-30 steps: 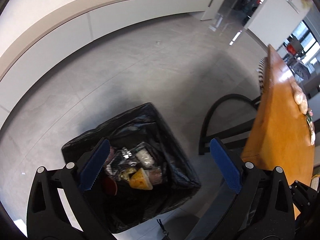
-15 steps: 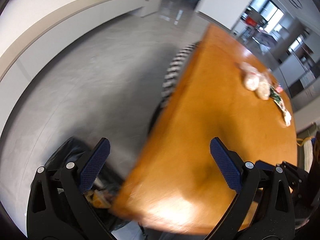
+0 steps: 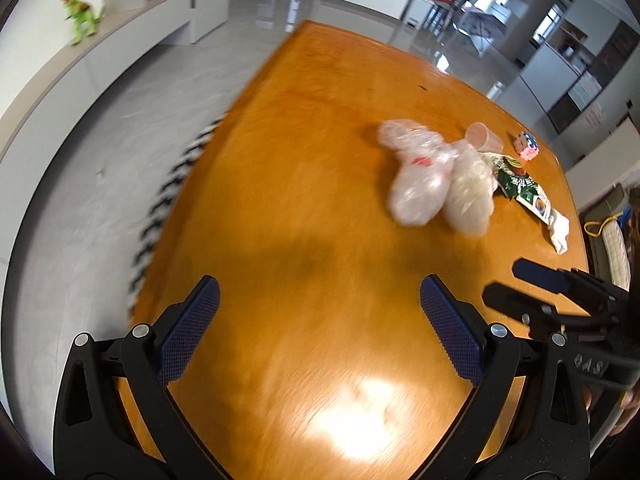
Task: Collect trash
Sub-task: 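Grasp the red-labelled plastic bag with the left gripper while the right gripper grasps the crumpled clear bag, then carry both plastic bags over the bin and open both grippers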
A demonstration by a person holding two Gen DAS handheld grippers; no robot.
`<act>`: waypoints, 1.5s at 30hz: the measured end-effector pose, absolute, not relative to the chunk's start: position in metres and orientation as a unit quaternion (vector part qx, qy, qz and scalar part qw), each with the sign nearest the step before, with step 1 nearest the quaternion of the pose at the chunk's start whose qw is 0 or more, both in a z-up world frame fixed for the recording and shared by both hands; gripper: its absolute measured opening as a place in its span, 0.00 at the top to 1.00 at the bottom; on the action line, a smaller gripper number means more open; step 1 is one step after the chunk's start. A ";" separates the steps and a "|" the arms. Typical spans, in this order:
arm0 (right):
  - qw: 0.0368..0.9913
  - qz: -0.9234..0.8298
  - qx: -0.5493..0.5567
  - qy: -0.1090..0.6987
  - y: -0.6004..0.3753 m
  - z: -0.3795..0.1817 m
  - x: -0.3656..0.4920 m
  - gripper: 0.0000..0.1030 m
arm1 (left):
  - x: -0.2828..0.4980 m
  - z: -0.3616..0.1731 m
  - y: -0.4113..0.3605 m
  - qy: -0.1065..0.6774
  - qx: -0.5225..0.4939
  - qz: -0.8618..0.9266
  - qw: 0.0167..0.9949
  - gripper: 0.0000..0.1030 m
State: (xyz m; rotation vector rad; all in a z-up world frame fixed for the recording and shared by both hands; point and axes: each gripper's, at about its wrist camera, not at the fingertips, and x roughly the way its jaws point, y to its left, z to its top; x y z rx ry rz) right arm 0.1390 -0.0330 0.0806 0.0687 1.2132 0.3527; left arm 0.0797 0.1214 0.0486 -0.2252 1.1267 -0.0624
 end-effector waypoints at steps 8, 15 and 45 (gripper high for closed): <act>0.786 0.122 0.149 0.588 -0.063 0.051 0.187 0.35 | 0.143 0.037 0.088 0.540 -0.100 -0.037 0.835 0.06; 0.786 0.123 0.160 0.584 -0.074 0.049 0.176 0.71 | 0.174 0.019 0.070 0.561 -0.092 -0.047 0.821 0.06; 0.802 0.208 0.035 0.559 0.021 0.086 -0.016 0.70 | -0.016 0.066 0.132 0.486 -0.037 0.003 0.873 0.55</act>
